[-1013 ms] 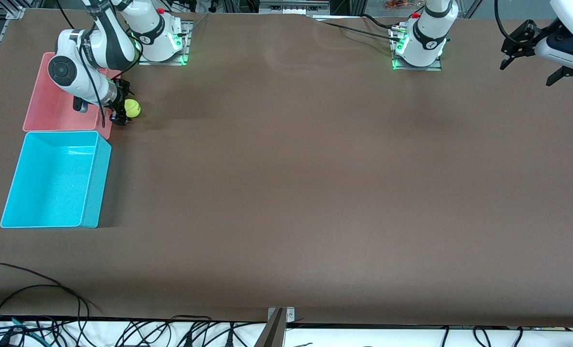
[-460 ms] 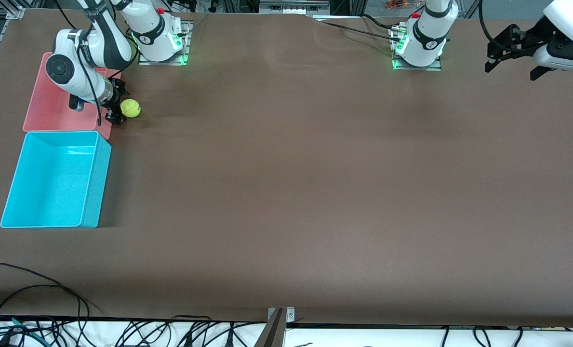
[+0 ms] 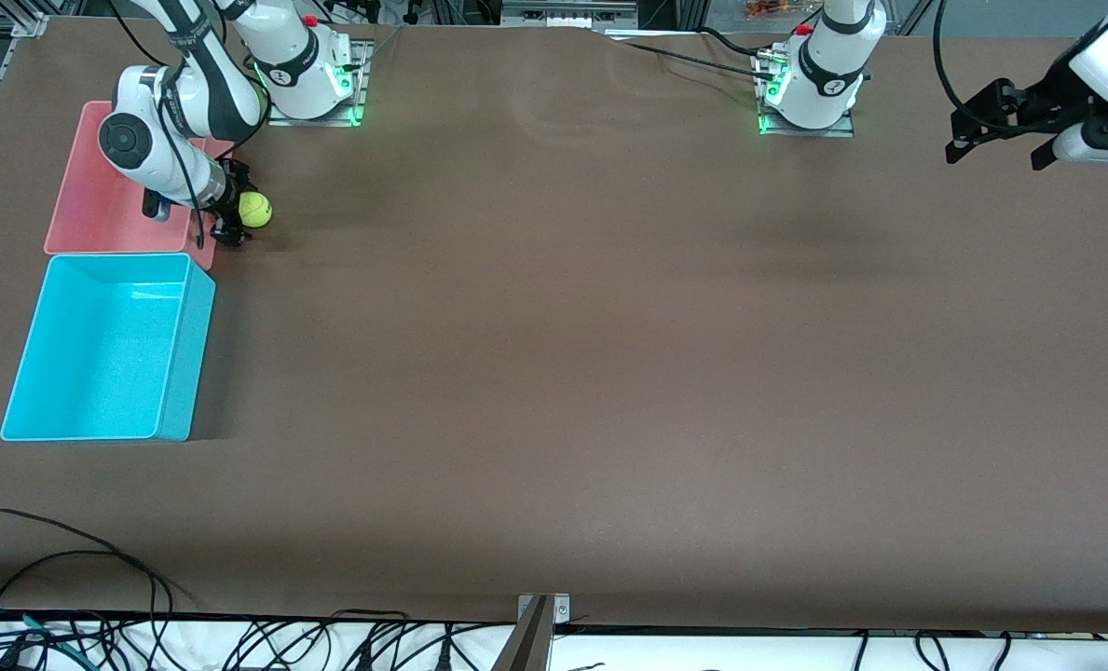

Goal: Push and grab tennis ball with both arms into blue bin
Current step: 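Grasp the ball with the right gripper while the left gripper returns, then lift the ball with the right gripper over the blue bin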

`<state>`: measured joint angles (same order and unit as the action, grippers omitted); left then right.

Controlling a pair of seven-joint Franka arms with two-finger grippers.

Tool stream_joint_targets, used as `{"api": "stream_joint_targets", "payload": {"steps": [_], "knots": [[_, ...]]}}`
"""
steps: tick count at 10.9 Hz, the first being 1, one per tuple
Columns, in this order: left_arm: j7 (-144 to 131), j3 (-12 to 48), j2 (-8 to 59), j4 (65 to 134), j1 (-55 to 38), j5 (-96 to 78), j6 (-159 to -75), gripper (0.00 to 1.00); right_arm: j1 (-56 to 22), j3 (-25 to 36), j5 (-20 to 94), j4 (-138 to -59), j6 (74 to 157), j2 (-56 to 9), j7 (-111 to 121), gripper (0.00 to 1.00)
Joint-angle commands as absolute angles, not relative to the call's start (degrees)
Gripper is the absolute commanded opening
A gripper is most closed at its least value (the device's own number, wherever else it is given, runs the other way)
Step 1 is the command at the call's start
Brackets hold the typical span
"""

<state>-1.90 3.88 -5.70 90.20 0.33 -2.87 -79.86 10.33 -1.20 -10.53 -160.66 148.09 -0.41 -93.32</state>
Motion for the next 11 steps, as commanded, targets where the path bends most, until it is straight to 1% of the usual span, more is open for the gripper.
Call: {"api": "stream_joint_targets", "payload": {"steps": [1, 2, 3, 4, 5, 6, 7, 8, 9, 10, 11], "knots": [[-1.3, 1.0, -1.8, 86.8, -1.4, -4.3, -78.8, 1.0, 11.3, -1.1, -12.0, -163.4, 150.6, 0.4, -93.3, 0.93], [-1.3, 0.9, -1.8, 86.8, -1.4, -4.3, -78.8, 1.0, 11.3, -1.1, -12.0, -163.4, 151.5, -0.3, -93.3, 0.79], [-1.1, 1.0, -1.8, 86.8, -1.5, -4.1, -78.8, 1.0, 11.3, -1.1, -12.0, -163.4, 152.3, -0.5, -93.7, 0.61], [-1.1, 1.4, -1.8, 86.9, -1.7, -3.9, -78.8, 1.0, 11.3, -1.1, -12.0, -163.3, 152.5, -0.5, -94.6, 0.5], [-1.5, 1.8, -1.8, 86.6, -1.9, -3.8, -78.8, 1.0, 11.3, -1.1, -12.0, -163.2, 152.6, -0.4, -95.0, 0.43], [-1.4, 1.8, -1.8, 85.8, -1.8, -4.0, -78.8, 1.0, 11.3, -1.0, -11.9, -162.7, 152.5, 0.2, -95.6, 0.37], [-1.4, 1.8, -1.8, 85.8, -1.9, -4.0, -78.8, 1.0, 11.3, -1.1, -11.9, -162.2, 152.4, 0.3, -95.9, 0.36], [-1.5, 2.4, -1.8, 85.8, -2.0, -3.9, -78.6, 1.0, 11.0, -1.4, -12.0, -161.8, 152.0, 0.8, -95.9, 0.32], [-1.7, 4.4, -1.8, 85.8, -2.3, -2.4, -78.4, 1.0, 10.9, -1.7, -12.0, -161.0, 151.0, 2.4, -95.9, 0.3], [-1.9, 6.0, -1.8, 85.8, -2.3, 0.5, -78.3, 1.0, 10.9, -2.5, -12.0, -159.1, 147.2, 3.6, -95.9, 0.27], [-1.8, 6.2, -1.8, 85.7, -2.2, 1.0, -78.4, 1.0, 10.9, -3.1, -12.0, -155.6, 141.0, 4.8, -95.9, 0.26]]}}
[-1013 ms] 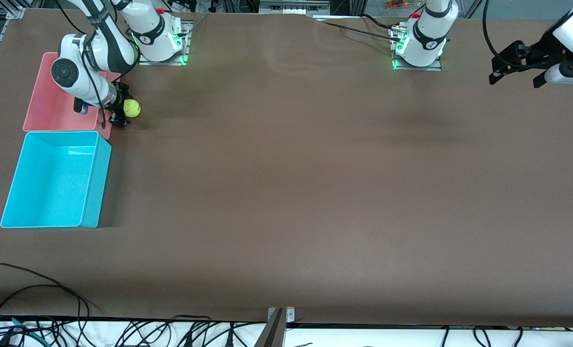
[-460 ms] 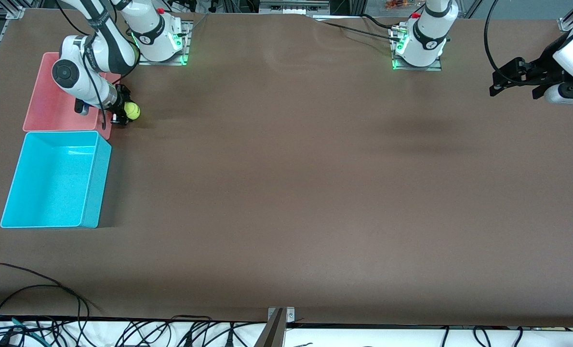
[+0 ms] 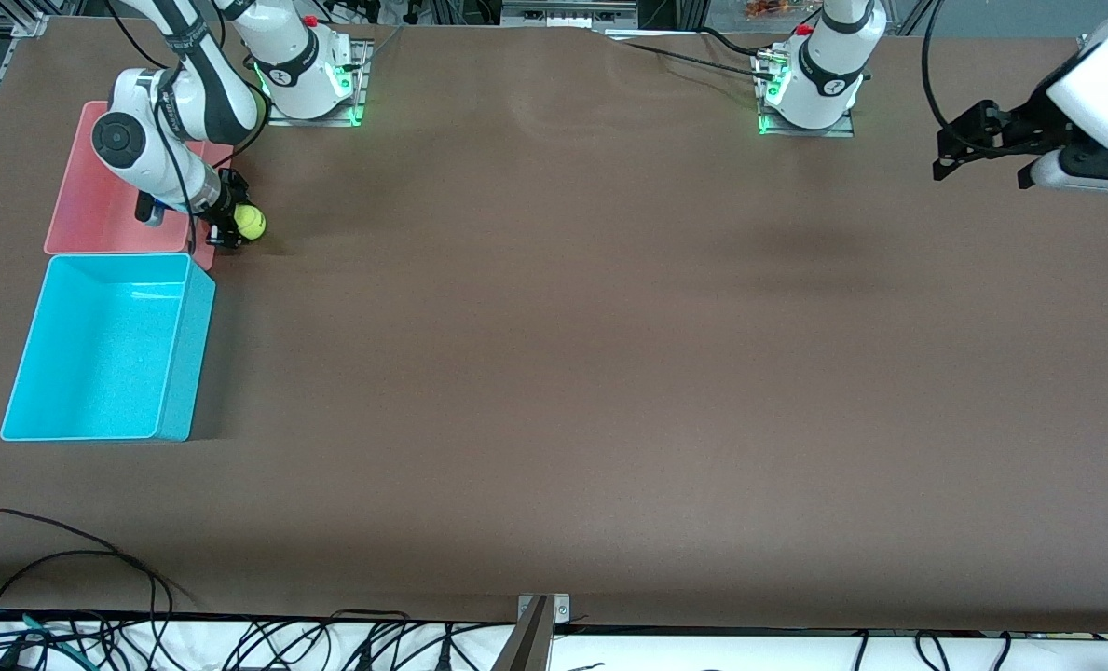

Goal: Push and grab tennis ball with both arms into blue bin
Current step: 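Lift the ball with the right gripper over the blue bin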

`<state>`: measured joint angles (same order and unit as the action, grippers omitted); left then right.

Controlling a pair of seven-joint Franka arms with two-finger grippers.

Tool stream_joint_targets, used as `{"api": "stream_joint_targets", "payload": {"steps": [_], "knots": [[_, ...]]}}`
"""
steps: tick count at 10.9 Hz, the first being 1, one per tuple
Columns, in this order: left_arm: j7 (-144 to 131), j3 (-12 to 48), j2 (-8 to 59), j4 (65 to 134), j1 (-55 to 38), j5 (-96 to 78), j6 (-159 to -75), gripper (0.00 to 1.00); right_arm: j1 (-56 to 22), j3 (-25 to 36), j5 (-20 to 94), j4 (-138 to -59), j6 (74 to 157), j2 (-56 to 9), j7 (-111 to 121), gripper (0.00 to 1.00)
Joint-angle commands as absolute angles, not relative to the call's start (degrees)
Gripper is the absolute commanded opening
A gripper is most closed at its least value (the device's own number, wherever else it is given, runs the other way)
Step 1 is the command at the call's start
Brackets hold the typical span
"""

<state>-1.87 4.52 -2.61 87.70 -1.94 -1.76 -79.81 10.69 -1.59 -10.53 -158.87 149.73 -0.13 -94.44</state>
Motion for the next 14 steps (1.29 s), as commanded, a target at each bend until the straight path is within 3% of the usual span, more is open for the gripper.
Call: {"api": "stream_joint_targets", "payload": {"steps": [1, 2, 4, 6, 11, 14], "knots": [[-1.8, 6.2, -1.8, 85.7, -2.2, 1.1, -78.4, 1.0, 10.9, -3.9, -12.0, -151.0, 134.7, 5.2, -96.4, 0.26], [-1.8, 6.3, -1.8, 85.7, -2.2, 1.1, -78.4, 1.0, 10.8, -5.0, -11.8, -145.7, 128.5, 5.2, -96.8, 0.26], [-1.8, 6.4, -1.8, 85.6, -2.3, 1.0, -78.4, 1.0, 10.8, -5.5, -11.7, -139.2, 123.5, 4.9, -96.1, 0.23], [-1.7, 6.3, -1.8, 85.6, -2.2, 1.0, -78.4, 1.0, 11.2, -4.6, -11.6, -135.3, 123.4, 3.6, -91.4, 0.23], [-1.6, 6.3, -1.8, 85.6, -2.2, 1.0, -78.4, 1.0, 11.5, 6.6, -11.2, -124.1, 124.1, -6.7, -73.9, 0.23], [-1.6, 6.7, -1.8, 85.6, -2.2, 0.9, -78.4, 1.0, 11.5, 10.0, -11.1, -123.9, 127.6, -11.5, -70.9, 0.25]]}}
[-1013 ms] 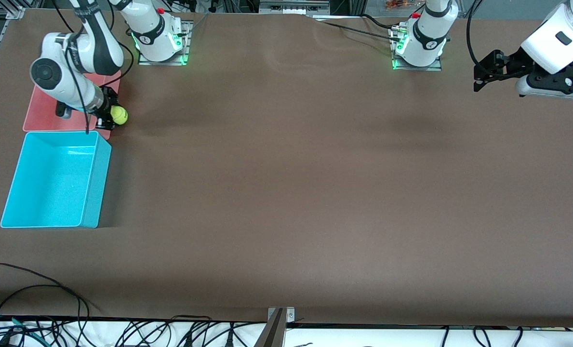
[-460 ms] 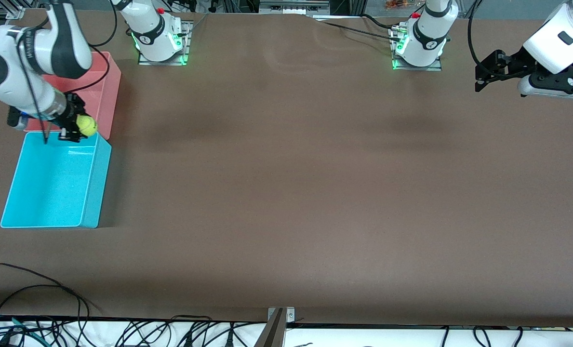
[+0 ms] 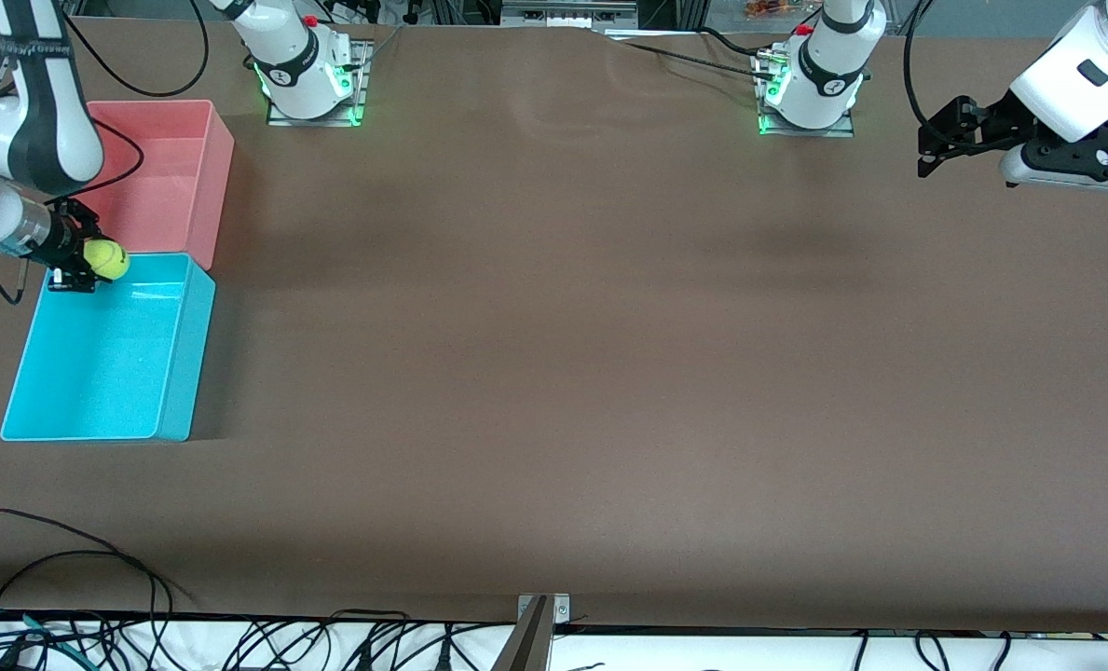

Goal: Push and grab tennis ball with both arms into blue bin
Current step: 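Lift the ball with the right gripper over the blue bin, then lower the ball into the blue bin and open the right gripper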

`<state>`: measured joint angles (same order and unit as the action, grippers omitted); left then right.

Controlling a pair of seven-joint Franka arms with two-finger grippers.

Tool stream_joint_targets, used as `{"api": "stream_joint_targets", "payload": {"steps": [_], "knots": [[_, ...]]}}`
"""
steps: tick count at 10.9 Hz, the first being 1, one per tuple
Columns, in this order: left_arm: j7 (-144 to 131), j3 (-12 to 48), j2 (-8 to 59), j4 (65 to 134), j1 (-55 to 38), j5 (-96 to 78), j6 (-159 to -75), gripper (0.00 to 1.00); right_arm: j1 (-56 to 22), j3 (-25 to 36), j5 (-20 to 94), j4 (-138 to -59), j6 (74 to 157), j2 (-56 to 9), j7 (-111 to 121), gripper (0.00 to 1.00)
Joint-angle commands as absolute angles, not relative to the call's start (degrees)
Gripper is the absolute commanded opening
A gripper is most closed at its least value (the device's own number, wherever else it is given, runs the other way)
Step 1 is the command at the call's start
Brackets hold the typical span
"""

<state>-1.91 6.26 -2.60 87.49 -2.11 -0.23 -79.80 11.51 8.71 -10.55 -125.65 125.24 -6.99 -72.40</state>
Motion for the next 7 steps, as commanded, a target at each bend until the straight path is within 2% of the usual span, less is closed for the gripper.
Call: {"api": "stream_joint_targets", "payload": {"steps": [1, 4, 7], "knots": [[-1.6, 6.6, -1.8, 85.6, -2.2, 1.0, -78.4, 1.0, 11.6, 10.1, -11.1, -123.7, 129.9, -13.3, -70.7, 0.25], [-1.6, 6.4, -1.8, 85.6, -2.2, 1.0, -78.4, 1.0, 15.1, 10.1, -11.4, -121.1, 132.9, -17.5, -64.3, 0.25], [-1.7, 6.7, -1.8, 85.6, -2.2, 0.9, -78.4, 1.0, 17.5, 10.1, -11.2, -121.1, 139.5, -22.0, -62.6, 0.25]]}}
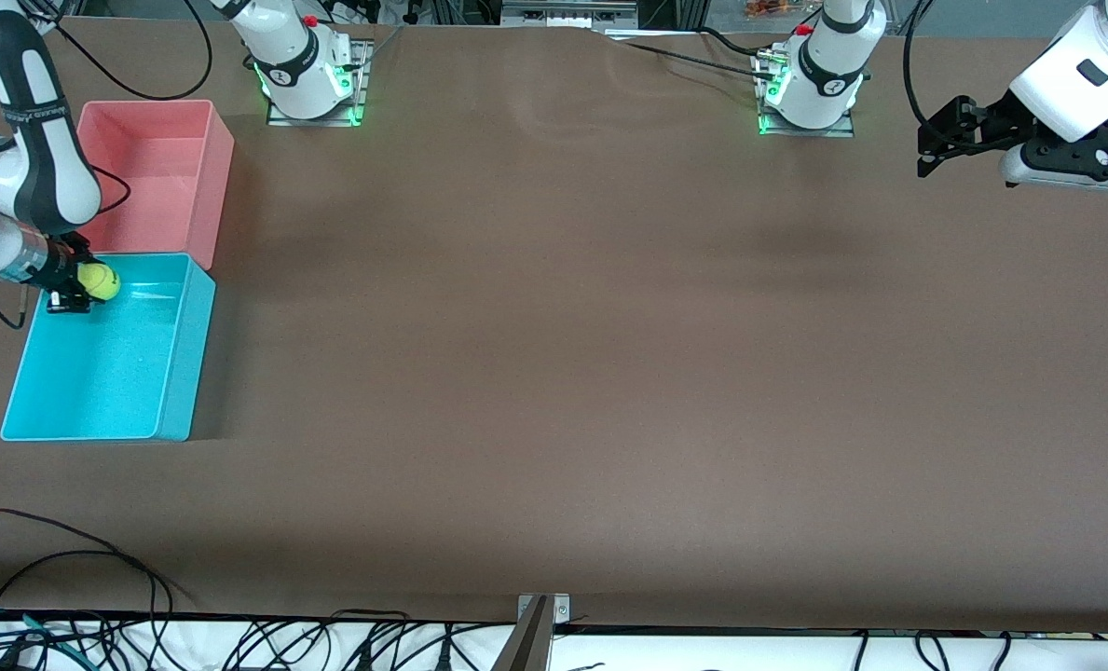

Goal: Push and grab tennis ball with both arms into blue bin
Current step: 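Lower the ball into the blue bin and open the right gripper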

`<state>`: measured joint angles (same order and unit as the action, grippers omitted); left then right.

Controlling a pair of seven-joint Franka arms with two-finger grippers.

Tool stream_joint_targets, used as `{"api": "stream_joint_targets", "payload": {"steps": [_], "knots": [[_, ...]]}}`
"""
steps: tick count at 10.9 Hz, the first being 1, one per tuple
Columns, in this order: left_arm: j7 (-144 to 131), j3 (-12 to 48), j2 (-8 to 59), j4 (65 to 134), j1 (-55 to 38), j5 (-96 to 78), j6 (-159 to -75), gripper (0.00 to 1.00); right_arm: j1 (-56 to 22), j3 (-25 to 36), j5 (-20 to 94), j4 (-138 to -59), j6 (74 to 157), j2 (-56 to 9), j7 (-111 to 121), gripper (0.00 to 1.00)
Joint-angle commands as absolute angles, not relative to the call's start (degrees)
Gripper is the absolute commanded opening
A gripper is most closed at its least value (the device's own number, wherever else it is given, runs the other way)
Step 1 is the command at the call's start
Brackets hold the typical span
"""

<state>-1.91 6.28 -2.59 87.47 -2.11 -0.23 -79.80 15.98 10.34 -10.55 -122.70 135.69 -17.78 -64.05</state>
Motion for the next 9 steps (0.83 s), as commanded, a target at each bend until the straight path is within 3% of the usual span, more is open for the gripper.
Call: {"api": "stream_joint_targets", "payload": {"steps": [1, 4, 6, 9], "knots": [[-1.8, 6.8, -1.9, 85.6, -2.2, 1.0, -78.4, 1.0, 18.4, 10.1, -11.4, -121.1, 140.8, -22.7, -62.5, 0.25], [-1.7, 6.7, -1.9, 85.6, -2.2, 0.9, -78.4, 1.0, 18.9, 10.0, -11.6, -121.0, 143.7, -24.4, -62.1, 0.31], [-1.7, 6.6, -1.9, 85.6, -2.2, 0.8, -78.4, 1.0, 18.7, 9.9, -11.6, -120.7, 144.2, -25.0, -61.4, 0.58], [-1.7, 6.6, -1.9, 85.6, -2.2, 0.8, -78.4, 1.0, 18.5, 9.5, -11.5, -118.7, 143.2, -25.0, -59.9, 0.6]]}}
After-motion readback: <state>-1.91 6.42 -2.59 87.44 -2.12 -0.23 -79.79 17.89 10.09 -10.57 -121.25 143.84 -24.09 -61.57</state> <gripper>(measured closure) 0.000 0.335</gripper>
